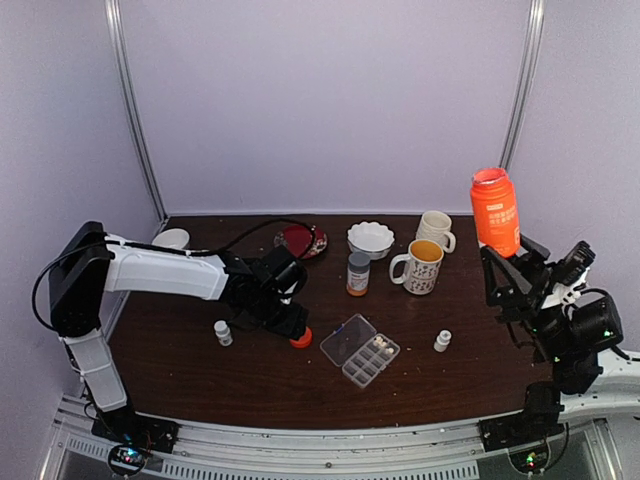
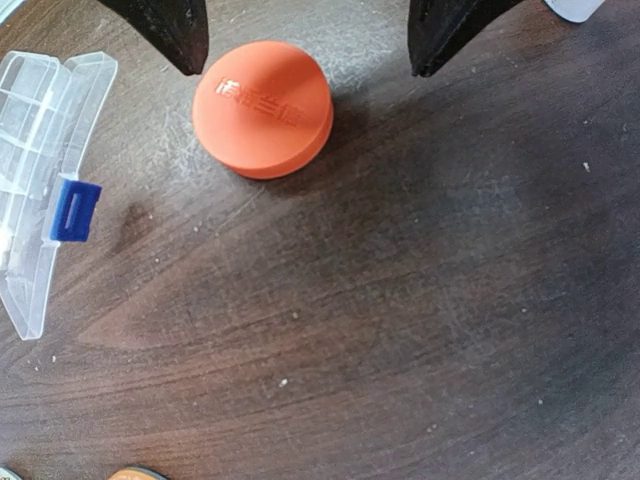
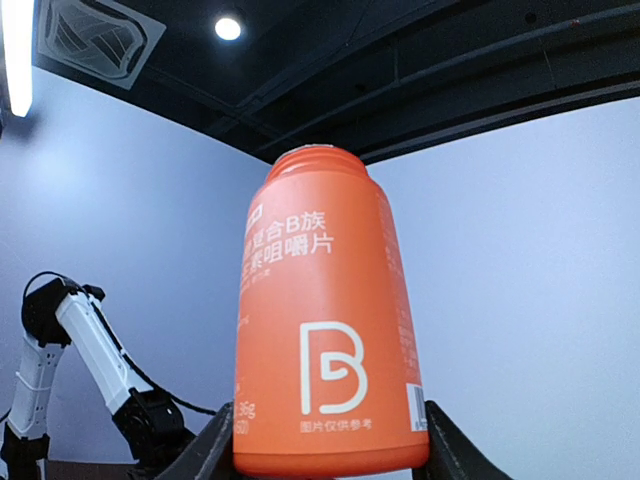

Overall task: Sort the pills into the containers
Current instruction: Pick up the lid of the pill bottle from the pill bottle.

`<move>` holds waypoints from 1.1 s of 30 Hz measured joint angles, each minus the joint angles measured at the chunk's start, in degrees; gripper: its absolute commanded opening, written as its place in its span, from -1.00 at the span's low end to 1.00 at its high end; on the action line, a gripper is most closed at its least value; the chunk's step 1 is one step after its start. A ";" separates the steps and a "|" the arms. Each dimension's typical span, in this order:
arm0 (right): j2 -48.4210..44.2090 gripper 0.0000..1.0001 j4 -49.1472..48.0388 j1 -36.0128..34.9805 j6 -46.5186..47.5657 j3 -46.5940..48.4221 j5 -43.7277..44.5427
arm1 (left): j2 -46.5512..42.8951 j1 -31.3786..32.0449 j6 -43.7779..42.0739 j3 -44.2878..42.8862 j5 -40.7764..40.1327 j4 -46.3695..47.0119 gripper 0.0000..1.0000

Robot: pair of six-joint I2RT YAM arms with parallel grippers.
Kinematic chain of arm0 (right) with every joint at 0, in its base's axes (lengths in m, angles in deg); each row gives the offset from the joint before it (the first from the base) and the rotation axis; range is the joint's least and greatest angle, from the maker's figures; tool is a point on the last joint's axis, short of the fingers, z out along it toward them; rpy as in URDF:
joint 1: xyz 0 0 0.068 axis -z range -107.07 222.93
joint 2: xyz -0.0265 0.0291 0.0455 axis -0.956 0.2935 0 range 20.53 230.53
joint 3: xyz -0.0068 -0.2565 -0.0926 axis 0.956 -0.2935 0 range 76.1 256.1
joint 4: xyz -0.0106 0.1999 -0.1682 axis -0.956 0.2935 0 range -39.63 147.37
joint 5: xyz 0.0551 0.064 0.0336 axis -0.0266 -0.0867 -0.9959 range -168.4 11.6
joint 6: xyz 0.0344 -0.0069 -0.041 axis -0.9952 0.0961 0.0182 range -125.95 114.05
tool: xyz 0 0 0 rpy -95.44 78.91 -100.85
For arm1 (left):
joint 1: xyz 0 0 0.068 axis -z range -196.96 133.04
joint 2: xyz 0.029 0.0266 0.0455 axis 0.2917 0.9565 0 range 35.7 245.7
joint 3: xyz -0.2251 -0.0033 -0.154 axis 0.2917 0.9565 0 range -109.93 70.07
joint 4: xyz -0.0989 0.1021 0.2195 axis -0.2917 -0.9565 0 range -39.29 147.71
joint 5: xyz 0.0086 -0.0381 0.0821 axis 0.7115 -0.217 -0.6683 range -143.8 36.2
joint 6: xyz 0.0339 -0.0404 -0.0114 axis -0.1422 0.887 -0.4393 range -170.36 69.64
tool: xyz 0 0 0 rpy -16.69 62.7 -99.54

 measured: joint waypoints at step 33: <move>-0.22 -1.00 -3.65 0.15 1.11 1.29 -3.72 | 11.41 2.21 -1.03 -11.72 -0.31 -8.66 0.20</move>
